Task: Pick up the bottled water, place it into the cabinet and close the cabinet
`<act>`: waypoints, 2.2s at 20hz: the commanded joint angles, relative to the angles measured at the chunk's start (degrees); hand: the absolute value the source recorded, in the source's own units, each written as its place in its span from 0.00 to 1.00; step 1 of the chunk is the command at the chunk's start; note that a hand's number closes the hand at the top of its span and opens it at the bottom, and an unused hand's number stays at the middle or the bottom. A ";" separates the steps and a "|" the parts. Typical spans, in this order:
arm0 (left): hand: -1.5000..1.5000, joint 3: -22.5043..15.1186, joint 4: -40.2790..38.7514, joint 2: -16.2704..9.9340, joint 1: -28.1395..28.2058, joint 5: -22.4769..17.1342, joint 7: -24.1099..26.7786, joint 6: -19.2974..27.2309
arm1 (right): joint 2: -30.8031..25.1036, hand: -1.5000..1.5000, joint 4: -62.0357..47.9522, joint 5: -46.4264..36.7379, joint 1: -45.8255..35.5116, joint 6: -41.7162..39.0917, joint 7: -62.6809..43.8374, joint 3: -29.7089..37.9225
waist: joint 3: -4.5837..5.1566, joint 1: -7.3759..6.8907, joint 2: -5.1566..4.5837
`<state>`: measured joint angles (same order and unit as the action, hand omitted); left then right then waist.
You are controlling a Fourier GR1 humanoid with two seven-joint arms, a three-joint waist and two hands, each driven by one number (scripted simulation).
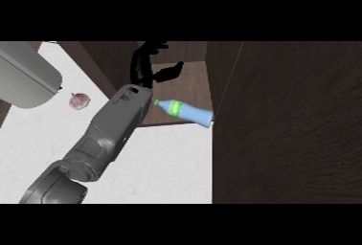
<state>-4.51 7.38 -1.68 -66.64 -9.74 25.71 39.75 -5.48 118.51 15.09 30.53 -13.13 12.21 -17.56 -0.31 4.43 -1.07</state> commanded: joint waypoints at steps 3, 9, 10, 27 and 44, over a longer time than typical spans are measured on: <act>0.00 -0.06 -3.23 -3.02 -0.55 1.20 -0.89 0.07 | 0.68 0.00 -2.85 -0.39 -0.75 -0.24 2.08 0.15 | 0.33 -0.41 -0.52; 0.00 2.28 -0.85 -3.94 2.49 -0.67 4.05 -3.64 | 0.61 0.00 0.61 -1.39 -0.04 0.98 -0.21 -1.68 | 0.39 -0.97 -0.29; 0.00 2.45 -0.55 -4.92 2.05 -0.77 5.07 -5.48 | 0.77 0.00 1.26 -0.99 -2.15 1.65 -1.83 -0.86 | 0.43 -0.51 -0.77; 0.00 6.33 12.00 -1.30 12.77 -7.15 18.60 -25.59 | -1.11 0.00 2.73 -1.69 3.06 1.50 1.15 -0.56 | 0.35 -4.41 1.18; 0.00 -7.30 40.66 1.54 28.99 -15.42 7.13 -26.97 | 0.01 0.00 6.83 -3.35 6.73 5.01 -0.06 -2.62 | 0.32 -8.30 2.77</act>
<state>-12.68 40.23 0.09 -47.55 -23.30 33.25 11.95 -5.30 123.03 11.96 36.18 -8.77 12.73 -19.89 -0.25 -1.66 0.84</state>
